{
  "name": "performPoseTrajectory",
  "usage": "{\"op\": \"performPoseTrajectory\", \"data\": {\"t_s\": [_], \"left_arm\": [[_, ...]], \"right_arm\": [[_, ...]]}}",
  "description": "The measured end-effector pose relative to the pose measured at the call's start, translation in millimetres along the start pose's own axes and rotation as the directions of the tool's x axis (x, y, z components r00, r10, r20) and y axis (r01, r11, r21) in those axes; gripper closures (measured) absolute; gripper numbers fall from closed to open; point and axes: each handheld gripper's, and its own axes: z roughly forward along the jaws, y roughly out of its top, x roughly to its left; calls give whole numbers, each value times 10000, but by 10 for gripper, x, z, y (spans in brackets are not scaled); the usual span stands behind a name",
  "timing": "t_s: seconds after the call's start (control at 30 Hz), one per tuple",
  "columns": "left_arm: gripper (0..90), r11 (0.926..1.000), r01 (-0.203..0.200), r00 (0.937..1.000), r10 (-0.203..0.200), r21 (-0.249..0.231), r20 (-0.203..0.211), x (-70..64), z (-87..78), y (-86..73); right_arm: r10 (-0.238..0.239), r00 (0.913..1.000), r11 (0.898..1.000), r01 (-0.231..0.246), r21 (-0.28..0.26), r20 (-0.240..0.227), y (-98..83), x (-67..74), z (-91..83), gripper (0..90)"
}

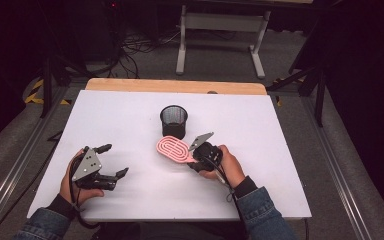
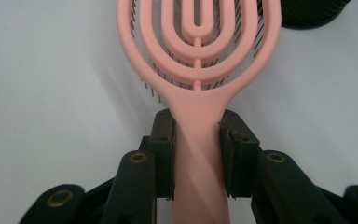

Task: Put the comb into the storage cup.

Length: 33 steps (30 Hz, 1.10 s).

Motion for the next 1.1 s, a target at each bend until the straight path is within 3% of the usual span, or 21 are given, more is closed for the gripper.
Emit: {"op": "performPoseTrajectory", "data": {"t_s": [0.4,0.8,1.1], "left_arm": [[89,9996,216,9997,-215,-184,69,4,-24,21],[102,9991,384,9991,-381,-174,165,28,-23,94],[106,9974,607,9959,-580,-384,693,30,29,291]], "right_arm": [[-132,9968,9894,245,-1433,794,13,90,-196,695],[149,9887,9518,316,-3051,1489,-15,136,-394,696],[439,9809,9286,300,-3699,1897,-37,129,-475,696]]}}
